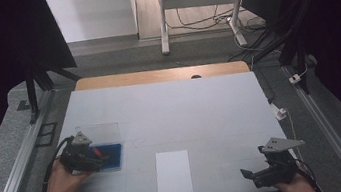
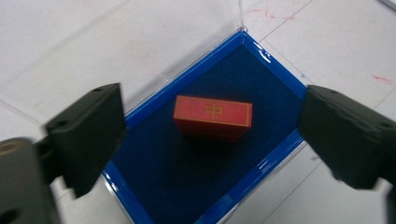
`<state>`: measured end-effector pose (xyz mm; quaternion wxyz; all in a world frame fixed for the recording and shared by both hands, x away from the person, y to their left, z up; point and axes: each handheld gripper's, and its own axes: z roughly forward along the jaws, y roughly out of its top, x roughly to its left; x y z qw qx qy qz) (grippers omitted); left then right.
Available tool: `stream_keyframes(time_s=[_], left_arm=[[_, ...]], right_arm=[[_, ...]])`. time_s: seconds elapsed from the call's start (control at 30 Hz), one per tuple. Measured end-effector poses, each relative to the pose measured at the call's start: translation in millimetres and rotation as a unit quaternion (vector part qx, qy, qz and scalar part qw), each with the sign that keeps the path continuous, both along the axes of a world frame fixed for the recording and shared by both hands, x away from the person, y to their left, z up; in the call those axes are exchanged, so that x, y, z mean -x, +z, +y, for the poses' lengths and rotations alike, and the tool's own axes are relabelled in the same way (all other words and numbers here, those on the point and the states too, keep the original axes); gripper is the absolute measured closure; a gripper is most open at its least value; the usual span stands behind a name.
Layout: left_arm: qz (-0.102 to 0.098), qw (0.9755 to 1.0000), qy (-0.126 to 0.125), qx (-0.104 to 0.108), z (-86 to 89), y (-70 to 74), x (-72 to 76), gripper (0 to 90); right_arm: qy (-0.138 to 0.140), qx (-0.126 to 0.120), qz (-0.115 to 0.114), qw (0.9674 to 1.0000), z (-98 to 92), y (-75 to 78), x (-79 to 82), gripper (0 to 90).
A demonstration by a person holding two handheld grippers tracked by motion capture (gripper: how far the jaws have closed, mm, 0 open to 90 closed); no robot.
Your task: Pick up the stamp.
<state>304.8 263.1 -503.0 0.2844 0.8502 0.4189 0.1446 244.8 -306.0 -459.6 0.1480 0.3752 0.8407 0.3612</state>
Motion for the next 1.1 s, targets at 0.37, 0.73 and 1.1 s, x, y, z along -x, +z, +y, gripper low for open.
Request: stream_keyframes(time_s=[0.37,0.73,1.1], left_arm=[[0.000,1.0000,-0.005,0.008,4.8,3.5,0.8,42.4],[0.004,0.9999,-0.012,-0.004,2.7,3.5,0.6,57.8],[-0.009,0.9999,0.006,0.009,1.2,14.1,3.6,57.9]], right_arm=[[0.001,0.001,-0.001,1.0000,0.2,0.0,0.1,0.0],[0.001,0.001,-0.003,1.0000,0.4,-0.1,0.2,0.0],[0.001,0.001,-0.003,1.0000,0.5,0.0,0.5,0.0]])
